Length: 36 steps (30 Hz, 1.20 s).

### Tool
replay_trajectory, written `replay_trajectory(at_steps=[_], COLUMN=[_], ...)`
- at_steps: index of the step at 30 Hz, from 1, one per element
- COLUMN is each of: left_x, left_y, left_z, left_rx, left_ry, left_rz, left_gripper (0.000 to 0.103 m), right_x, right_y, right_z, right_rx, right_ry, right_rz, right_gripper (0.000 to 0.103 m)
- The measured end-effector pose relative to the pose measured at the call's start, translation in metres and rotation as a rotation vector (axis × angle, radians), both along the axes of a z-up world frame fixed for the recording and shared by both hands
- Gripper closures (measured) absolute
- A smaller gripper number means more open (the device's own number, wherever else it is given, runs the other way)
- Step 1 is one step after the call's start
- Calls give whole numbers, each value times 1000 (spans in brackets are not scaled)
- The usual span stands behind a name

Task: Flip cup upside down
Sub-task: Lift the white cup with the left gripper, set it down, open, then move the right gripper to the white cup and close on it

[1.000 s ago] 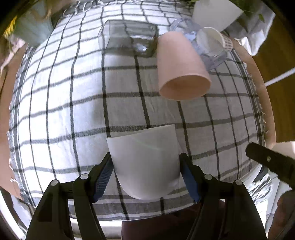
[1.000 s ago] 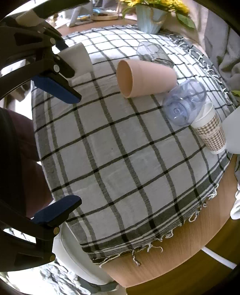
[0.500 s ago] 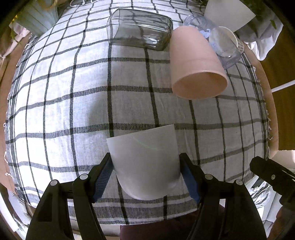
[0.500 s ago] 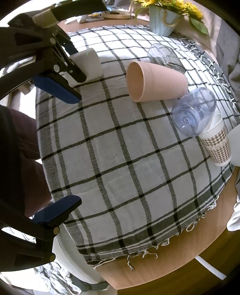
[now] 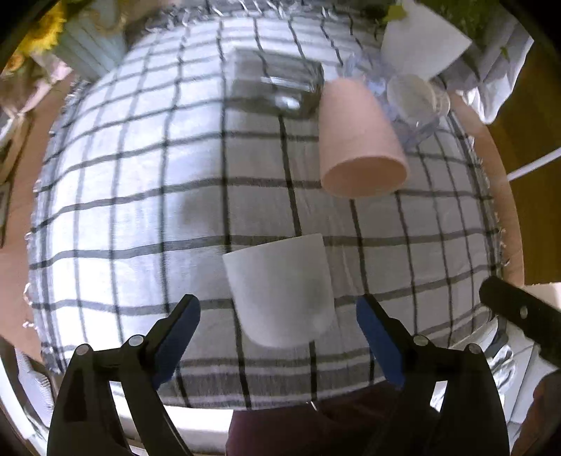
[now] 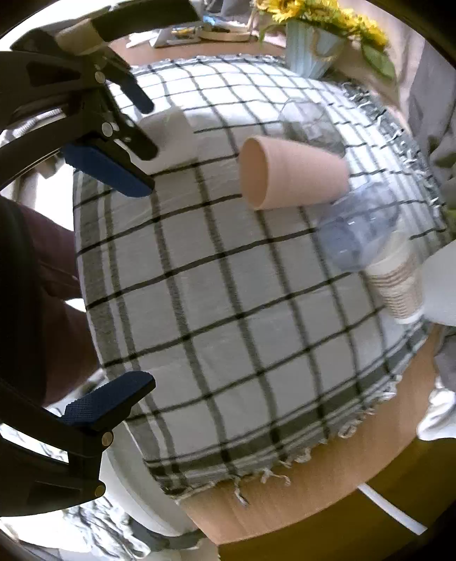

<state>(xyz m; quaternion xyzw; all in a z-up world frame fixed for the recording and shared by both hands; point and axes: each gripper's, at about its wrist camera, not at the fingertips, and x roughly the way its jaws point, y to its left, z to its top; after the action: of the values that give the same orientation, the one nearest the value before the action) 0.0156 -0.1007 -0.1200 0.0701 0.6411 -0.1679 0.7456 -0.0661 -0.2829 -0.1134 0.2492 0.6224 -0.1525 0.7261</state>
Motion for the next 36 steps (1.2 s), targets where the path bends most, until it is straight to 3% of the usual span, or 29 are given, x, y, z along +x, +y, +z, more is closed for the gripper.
replay_trajectory(at_steps=[6,10,13,19,25,36], left_x=[-11,-18,-23,-27,-32,-23], left_y=[22,48,73,116,139,162], left_z=[36,53,57,39,15,-8], left_rx=[40,144,192,236,216,233], left_ry=[-127,-264,-319,-263,-169,-138], left_rz=[74,156,234,302,313,291], left_gripper=[7,3,1,1,1,1], right_x=[4,10,14,22,29,42], right_y=[1,12,31,75,114,150], right_z=[27,39,40,21,-9,-40], right_rx=[-71,-119,-145,-114,-47,-25], right_ry=[-75,-130,-144,-94,-20,-17], right_rz=[27,82,138,252,361,385], right_gripper=[3,3,3,3,6,18])
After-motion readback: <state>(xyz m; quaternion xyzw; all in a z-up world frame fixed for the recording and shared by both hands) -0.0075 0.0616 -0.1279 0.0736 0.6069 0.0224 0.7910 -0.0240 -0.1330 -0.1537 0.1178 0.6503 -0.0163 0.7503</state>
